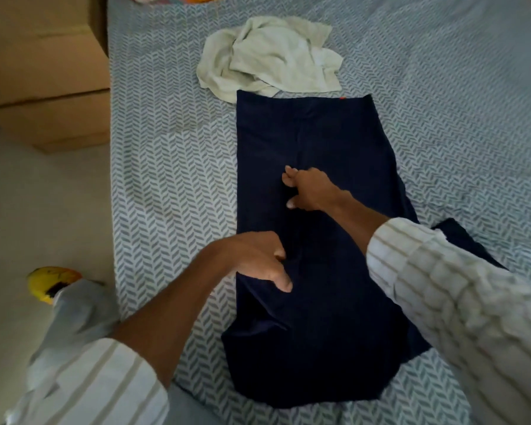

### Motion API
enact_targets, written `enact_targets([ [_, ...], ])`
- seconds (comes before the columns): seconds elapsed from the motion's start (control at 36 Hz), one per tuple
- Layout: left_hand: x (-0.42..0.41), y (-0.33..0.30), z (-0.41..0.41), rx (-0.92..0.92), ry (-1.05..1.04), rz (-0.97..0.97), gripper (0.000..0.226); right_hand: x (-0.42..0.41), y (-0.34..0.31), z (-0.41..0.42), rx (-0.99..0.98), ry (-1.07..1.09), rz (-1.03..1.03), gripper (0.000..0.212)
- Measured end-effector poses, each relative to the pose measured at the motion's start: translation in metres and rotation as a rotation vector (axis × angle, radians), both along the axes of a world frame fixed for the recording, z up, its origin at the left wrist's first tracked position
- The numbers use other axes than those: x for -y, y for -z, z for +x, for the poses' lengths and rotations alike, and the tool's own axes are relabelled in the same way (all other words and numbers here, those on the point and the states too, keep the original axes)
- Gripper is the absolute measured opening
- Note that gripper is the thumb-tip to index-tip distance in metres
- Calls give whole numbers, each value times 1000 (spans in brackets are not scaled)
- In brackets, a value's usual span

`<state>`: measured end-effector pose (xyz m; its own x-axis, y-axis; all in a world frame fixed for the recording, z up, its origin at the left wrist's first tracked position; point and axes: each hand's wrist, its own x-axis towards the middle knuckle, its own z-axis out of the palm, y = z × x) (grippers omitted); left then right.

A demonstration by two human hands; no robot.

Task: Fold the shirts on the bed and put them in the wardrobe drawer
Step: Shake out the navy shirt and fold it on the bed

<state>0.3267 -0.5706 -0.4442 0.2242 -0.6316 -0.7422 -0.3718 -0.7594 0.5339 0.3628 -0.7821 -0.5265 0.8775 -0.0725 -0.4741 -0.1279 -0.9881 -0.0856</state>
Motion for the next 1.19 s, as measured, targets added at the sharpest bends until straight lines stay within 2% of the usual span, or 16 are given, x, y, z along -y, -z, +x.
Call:
enact_targets([
  [0.06,5,0,-22,-306,-184,-125,23,0,-3,-2,-6,-26,-1,85],
  [0.11,10,2,-42,-550,-311,-179,33,0,-5,-3,-8,-27,31,83],
  [0.19,10,11,-67,-640,-335,-207,39,0,-8,-5,1,-5,61,82],
  [0.25,4,19,-78,-556,-393,-252,34,0,-9,-7,6,15,74,81],
  [0.28,-1,24,-82,-424,-432,-284,30,0,-10,-8,8,28,85,81],
  [0.36,-26,43,-85,184,-532,-369,23,-2,-10,-16,67,111,165,78],
  [0.42,-45,54,-83,378,-560,-405,28,-4,-12,-33,191,235,281,74],
  [0.47,-59,64,-80,408,-529,-379,37,-4,-12,-61,338,374,380,66],
  [0.53,-65,69,-77,413,-494,-352,46,-3,-15,-96,371,501,411,62],
  [0.67,-73,76,-71,355,-412,-379,55,-1,-31,-192,116,721,486,69],
  [0.78,-82,78,-72,326,-333,-422,60,-11,-32,-243,-50,650,466,66],
  [0.89,-85,75,-77,386,-214,-491,66,-17,-17,-253,32,539,356,30],
  [0.94,-86,70,-78,395,-164,-440,78,-14,-14,-253,101,711,524,14],
  [1.03,-84,65,-82,389,-125,-315,95,-9,-22,-253,189,1147,961,12],
  [1.06,-83,66,-84,400,-103,-305,98,-9,-26,-254,214,1235,1023,9],
  [1.19,-82,74,-91,487,-26,-286,110,-7,-21,-251,367,1439,1041,21],
])
